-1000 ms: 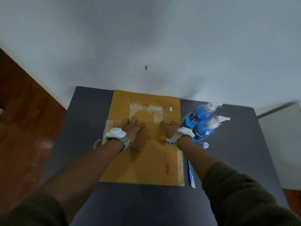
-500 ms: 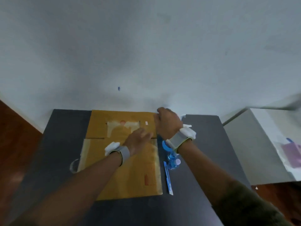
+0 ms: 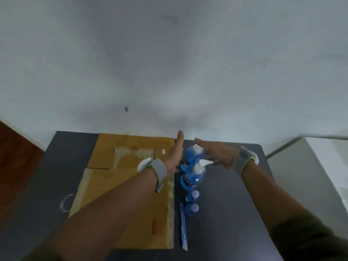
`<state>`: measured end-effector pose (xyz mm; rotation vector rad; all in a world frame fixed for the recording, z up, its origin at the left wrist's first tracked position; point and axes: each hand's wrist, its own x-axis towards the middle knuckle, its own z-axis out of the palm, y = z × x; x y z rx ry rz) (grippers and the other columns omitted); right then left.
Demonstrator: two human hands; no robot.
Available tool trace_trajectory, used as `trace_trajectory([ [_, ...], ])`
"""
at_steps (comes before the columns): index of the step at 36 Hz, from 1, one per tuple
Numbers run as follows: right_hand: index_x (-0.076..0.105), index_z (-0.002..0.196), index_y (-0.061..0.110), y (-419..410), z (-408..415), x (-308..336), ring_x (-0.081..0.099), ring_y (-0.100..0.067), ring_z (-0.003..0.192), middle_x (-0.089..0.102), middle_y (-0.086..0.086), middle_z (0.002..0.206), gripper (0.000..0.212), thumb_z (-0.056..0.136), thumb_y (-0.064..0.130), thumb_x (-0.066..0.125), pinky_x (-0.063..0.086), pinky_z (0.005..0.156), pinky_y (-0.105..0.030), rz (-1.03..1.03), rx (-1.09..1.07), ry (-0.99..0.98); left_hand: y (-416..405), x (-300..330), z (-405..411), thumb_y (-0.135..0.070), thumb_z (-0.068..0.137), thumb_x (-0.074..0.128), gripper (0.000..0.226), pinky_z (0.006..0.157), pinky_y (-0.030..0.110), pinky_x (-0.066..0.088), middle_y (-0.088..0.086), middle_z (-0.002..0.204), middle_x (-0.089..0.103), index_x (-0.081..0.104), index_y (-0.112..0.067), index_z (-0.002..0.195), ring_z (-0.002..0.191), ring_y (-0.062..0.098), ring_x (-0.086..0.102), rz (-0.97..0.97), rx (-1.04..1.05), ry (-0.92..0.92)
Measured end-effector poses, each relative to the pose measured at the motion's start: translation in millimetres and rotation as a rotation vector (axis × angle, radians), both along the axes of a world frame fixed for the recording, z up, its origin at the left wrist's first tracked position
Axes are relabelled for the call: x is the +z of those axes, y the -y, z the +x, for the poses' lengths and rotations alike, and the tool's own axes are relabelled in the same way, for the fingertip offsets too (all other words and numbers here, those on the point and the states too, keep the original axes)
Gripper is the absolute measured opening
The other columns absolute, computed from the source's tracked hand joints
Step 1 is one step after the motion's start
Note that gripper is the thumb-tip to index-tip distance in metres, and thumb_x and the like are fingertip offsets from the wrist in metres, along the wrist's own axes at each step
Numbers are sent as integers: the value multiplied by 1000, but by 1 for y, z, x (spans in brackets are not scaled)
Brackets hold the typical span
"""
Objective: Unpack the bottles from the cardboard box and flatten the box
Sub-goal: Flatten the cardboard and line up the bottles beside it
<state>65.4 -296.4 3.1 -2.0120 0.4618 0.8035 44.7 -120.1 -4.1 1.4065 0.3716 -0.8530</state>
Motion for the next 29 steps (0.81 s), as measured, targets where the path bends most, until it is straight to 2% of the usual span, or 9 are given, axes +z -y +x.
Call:
trace_trajectory([
  [2,69,116,32,0,-5,-11,60,-26,118,68,0,120,79,59,87,65,49,97,-47,70,3,-13,1,-3,1,-83,88,12,100,91,35,46,8,134,59,49,-9,143,115,22,58,0,0,24],
  [5,68,116,26,4,-7,-21,65,-24,109,71,-2,115,74,63,76,71,51,98,-52,163,-67,35,9,-7,7,-92,79,13,105,94,38,50,8,108,73,65,-9,119,96,20,67,75,10,68],
  [7,69,115,23,5,-5,-22,68,-27,105,72,-6,113,76,60,75,72,52,98,-51,174,-67,44,8,-6,11,-95,75,13,113,75,33,53,3,75,69,67,-4,114,66,14,64,90,31,62],
  [8,69,115,22,7,-3,-21,69,-28,103,72,-7,113,77,60,75,71,53,98,-50,171,-61,44,9,-5,14,-99,70,14,120,69,32,50,5,71,65,67,-1,116,61,17,59,98,33,47],
  [10,67,117,20,11,6,-16,72,-28,97,72,-8,112,77,63,75,69,54,95,-48,158,-57,54,13,0,22,-106,58,18,128,68,33,46,11,86,62,67,-1,113,76,23,58,97,22,35],
  [12,65,118,17,13,16,-7,73,-28,93,71,-8,111,69,74,70,67,54,95,-46,159,-55,83,16,8,30,-104,61,19,120,75,36,51,11,98,68,67,-5,109,92,28,64,87,44,47],
  [14,64,119,17,13,28,3,72,-29,94,71,-9,108,63,81,67,63,53,96,-45,157,-57,105,14,17,40,-102,63,18,125,97,48,52,14,117,69,61,-4,127,107,33,66,109,35,71],
  [16,64,122,17,13,41,11,71,-29,96,69,-12,109,65,83,69,58,53,96,-44,153,-52,122,12,24,51,-102,64,16,127,107,54,45,16,132,64,52,-5,139,117,34,63,112,34,102],
  [29,65,119,11,-14,83,-24,70,-31,97,66,-13,119,71,81,71,58,58,88,-44,181,-128,161,5,12,79,-86,85,12,103,106,46,42,12,145,54,47,-11,146,119,28,57,117,126,147],
])
